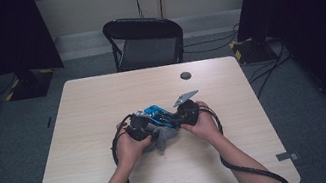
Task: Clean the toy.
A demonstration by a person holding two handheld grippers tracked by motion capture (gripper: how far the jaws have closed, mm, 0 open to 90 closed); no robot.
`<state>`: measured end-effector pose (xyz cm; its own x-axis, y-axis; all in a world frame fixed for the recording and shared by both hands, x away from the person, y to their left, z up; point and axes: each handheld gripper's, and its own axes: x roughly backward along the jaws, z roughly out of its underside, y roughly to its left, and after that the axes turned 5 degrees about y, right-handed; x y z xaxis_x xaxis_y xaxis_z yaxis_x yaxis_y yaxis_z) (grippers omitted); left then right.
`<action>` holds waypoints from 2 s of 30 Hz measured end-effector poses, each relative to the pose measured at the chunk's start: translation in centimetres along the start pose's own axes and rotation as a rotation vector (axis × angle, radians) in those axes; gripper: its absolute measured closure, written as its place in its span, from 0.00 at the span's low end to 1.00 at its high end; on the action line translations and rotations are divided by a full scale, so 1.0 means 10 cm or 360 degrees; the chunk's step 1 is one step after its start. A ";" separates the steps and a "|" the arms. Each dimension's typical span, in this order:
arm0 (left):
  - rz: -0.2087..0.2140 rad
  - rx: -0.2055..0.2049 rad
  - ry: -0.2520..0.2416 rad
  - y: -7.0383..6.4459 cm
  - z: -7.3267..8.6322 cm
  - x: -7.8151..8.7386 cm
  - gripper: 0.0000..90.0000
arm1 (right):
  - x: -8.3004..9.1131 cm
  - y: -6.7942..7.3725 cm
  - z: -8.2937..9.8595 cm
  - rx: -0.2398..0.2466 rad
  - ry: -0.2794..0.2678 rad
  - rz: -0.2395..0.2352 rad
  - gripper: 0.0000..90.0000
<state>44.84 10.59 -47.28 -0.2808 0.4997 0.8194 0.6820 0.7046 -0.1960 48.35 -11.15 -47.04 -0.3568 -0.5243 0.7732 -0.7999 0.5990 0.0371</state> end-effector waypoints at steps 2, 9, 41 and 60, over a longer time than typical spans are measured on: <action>-0.0007 -0.0002 0.0001 0.00 0.00 0.00 0.85 | 0.00 0.00 0.00 0.0000 -0.0002 -0.0004 0.75; -0.0053 0.0018 0.0003 0.07 0.01 0.04 0.85 | 0.00 -0.01 0.00 0.0000 0.0001 -0.0011 0.75; -0.0169 0.0201 -0.0034 0.46 0.01 0.13 0.85 | 0.00 -0.02 0.02 -0.0009 -0.0017 -0.0026 0.75; -0.0243 0.0301 -0.0080 0.64 0.04 0.18 0.85 | 0.00 -0.03 0.03 -0.0010 -0.0031 -0.0029 0.75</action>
<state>48.42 16.26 -47.27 -0.4072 0.4013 0.8205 0.4922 0.8531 -0.1731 48.45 -11.48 -47.21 -0.3515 -0.5466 0.7600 -0.8034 0.5930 0.0549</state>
